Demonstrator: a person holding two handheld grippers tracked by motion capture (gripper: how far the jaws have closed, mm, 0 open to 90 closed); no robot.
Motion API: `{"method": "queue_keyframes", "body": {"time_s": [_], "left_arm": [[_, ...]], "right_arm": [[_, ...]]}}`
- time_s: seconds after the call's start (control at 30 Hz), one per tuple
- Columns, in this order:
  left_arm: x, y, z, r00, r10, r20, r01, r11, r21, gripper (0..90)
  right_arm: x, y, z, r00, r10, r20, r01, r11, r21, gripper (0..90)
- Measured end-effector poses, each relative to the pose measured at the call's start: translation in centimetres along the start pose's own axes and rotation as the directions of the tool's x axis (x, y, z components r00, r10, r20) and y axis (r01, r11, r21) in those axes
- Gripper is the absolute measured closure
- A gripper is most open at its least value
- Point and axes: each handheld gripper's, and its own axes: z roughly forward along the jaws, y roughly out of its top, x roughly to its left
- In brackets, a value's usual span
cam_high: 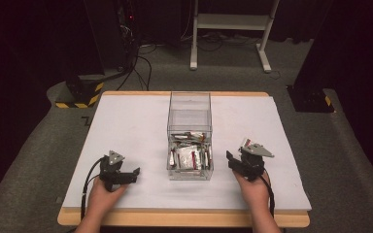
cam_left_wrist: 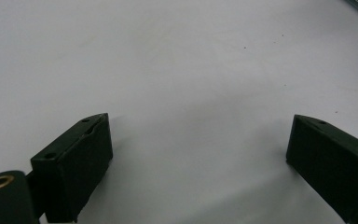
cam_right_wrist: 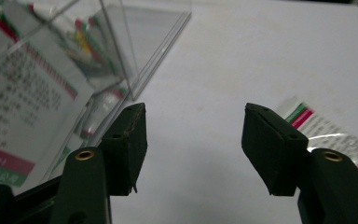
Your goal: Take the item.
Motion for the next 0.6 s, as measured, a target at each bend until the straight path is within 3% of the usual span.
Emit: {"method": "queue_keyframes", "body": {"time_s": [0.1, 0.3, 0.4, 0.6], "left_arm": [[0.0, 0.0, 0.0, 1.0000, 0.002, 0.000, -0.002, 1.0000, 0.001, 7.2], [0.0, 0.0, 0.0, 1.0000, -0.003, 0.000, 0.003, 1.0000, -0.003, 7.1], [0.0, 0.0, 0.0, 1.0000, -0.003, 0.000, 0.003, 1.0000, -0.002, 7.2], [0.0, 0.0, 0.0, 1.0000, 0.000, 0.001, 0.000, 1.0000, 0.000, 7.2]], "right_arm": [[0.7, -0.8, 0.9, 0.9997, -0.013, -0.023, 0.015, 0.998, 0.058, 37.0], [1.8, -2.3, 2.8, 0.9980, -0.049, -0.039, 0.055, 0.984, 0.172, 28.4], [2.3, -2.4, 3.0, 0.9957, -0.088, -0.032, 0.092, 0.979, 0.183, 26.1], [2.3, -2.5, 3.0, 0.9956, -0.088, -0.030, 0.092, 0.979, 0.184, 25.8]]}}
